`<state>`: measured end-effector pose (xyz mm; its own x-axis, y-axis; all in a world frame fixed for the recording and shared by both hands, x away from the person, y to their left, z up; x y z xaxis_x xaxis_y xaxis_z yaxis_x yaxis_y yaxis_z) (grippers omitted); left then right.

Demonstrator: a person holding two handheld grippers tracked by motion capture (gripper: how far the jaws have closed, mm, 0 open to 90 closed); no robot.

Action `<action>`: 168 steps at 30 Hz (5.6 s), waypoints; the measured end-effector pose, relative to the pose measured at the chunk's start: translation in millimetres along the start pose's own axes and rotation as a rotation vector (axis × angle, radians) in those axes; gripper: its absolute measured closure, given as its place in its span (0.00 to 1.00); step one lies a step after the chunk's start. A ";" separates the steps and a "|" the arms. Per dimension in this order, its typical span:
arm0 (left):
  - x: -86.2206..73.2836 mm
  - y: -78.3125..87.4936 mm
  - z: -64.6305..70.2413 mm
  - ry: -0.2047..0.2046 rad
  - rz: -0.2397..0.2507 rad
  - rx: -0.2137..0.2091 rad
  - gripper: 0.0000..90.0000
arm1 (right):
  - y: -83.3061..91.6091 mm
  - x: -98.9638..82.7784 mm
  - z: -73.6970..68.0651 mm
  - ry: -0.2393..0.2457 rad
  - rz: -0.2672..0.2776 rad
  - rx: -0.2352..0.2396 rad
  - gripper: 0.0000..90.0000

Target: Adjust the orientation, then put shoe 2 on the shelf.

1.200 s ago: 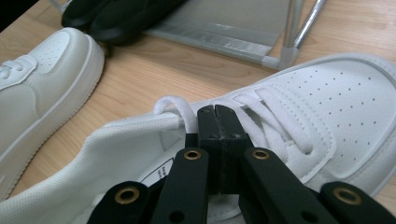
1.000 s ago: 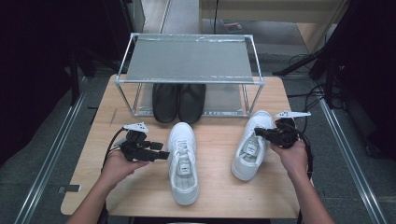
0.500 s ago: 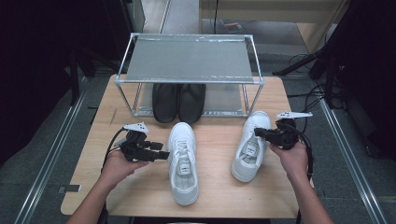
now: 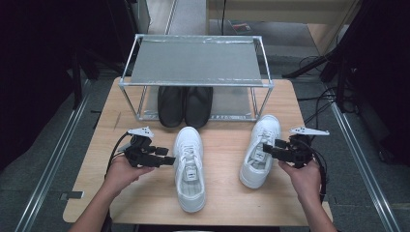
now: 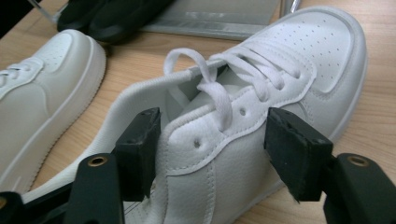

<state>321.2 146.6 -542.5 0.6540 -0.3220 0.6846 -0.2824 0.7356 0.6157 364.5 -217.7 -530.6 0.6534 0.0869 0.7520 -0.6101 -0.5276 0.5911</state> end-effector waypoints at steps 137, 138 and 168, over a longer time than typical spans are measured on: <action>-16.2 -27.8 46.6 -0.082 -0.068 -0.127 0.77 | -38.2 1.9 -93.7 0.198 -0.074 0.326 0.78; -15.3 -24.4 45.1 -0.081 -0.061 -0.122 0.76 | -36.1 3.0 -94.0 0.201 -0.063 0.324 0.78; -3.2 7.1 24.5 -0.076 0.012 -0.027 0.51 | -7.5 -9.5 -134.8 0.227 -0.015 0.357 0.56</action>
<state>299.8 138.2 -530.7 0.5954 -0.3564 0.7200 -0.2705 0.7550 0.5974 302.5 -100.7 -502.8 0.5212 0.2596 0.8130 -0.3820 -0.7809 0.4942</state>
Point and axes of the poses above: each handheld gripper's, and its own axes: y roughly backward along the jaws, x roughly out of its top, z roughly to its right, the point moved 9 cm from there along -y, roughly forward along the jaws, and after that the axes turned 3 degrees about z, right-handed, at the moved point
